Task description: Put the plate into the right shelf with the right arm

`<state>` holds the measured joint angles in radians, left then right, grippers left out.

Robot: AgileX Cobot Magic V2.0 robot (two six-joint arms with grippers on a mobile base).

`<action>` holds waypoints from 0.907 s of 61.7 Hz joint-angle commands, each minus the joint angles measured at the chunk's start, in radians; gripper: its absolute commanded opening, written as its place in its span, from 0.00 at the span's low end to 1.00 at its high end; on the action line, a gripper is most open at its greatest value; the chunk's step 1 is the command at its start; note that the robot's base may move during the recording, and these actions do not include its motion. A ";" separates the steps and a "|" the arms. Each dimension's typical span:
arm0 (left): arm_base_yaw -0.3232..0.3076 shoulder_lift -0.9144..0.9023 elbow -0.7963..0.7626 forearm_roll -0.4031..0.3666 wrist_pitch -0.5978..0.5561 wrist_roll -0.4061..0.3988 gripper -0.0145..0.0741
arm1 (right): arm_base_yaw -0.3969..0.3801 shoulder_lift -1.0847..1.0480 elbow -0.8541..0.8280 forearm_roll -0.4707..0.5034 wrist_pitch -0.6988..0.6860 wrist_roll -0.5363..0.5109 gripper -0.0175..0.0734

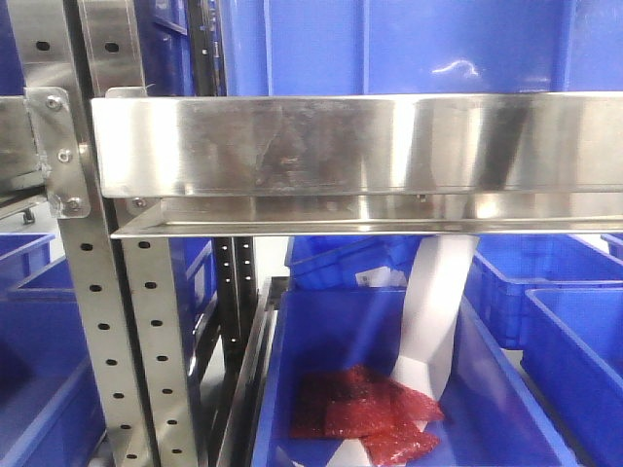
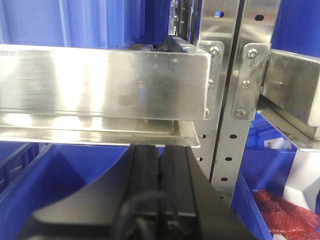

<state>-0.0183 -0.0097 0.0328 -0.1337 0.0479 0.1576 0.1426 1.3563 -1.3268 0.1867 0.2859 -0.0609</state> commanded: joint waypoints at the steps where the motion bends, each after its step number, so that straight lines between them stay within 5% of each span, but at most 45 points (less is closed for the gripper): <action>1: -0.002 -0.010 0.010 -0.008 -0.090 -0.007 0.02 | -0.024 -0.086 0.007 0.001 -0.043 0.001 0.25; 29: -0.002 -0.010 0.010 -0.008 -0.090 -0.007 0.02 | -0.036 -0.622 0.703 -0.007 -0.325 -0.009 0.25; 56: -0.002 -0.010 0.010 -0.008 -0.090 -0.007 0.02 | -0.036 -1.280 1.138 -0.013 -0.331 -0.019 0.25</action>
<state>-0.0183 -0.0097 0.0328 -0.1337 0.0479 0.1576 0.1142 0.1393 -0.1973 0.1832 0.0497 -0.0729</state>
